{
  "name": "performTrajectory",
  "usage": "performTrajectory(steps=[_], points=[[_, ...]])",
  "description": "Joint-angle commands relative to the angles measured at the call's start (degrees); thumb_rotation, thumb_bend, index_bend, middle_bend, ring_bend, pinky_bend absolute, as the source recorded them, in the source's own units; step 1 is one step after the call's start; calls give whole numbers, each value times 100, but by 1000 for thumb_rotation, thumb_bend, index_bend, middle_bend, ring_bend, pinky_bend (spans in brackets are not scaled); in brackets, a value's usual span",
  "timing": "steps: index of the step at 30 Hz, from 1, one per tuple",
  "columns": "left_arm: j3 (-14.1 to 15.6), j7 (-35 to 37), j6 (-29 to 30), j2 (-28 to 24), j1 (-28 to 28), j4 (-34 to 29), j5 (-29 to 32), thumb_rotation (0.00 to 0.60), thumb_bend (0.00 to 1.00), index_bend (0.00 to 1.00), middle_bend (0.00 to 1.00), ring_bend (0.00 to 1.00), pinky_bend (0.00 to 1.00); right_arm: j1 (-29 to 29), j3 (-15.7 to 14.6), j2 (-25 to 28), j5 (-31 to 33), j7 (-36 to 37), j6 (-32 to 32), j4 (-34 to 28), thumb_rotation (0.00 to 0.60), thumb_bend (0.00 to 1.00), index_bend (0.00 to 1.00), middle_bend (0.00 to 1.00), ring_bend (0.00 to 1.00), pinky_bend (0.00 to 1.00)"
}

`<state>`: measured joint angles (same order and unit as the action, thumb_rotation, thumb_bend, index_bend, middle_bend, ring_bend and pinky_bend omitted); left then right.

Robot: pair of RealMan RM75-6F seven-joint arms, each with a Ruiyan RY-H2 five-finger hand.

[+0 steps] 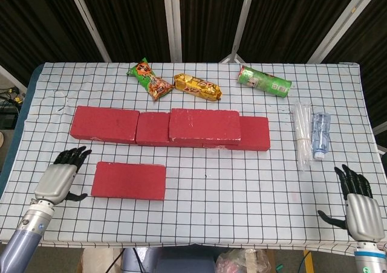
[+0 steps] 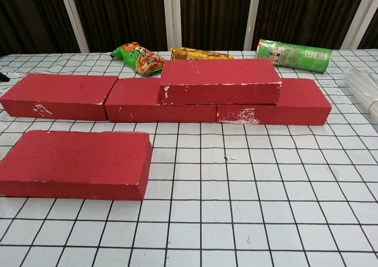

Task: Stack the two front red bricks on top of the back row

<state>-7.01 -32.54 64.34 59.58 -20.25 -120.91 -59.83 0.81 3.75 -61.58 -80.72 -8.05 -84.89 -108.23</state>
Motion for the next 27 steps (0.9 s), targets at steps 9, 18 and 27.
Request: performTrajectory(steps=[9, 18, 27], points=[[-246, -1576, -128, 158, -1683, -671, 2618, 600, 0, 0, 0, 0, 0, -24, -36, -34, -13, 62, 29, 69, 600, 133, 72, 0, 0, 0], [3, -1722, -87, 599, -2198, -416, 3258, 600, 0, 0, 0, 0, 0, -47, -3, 5, 201, 97, 112, 42, 600, 133, 72, 0, 0, 0], [313, -1523, -236, 846, -2388, -65, 3223, 600, 0, 0, 0, 0, 0, -88, -24, 22, 311, 24, 211, -70, 600, 134, 72, 0, 0, 0]])
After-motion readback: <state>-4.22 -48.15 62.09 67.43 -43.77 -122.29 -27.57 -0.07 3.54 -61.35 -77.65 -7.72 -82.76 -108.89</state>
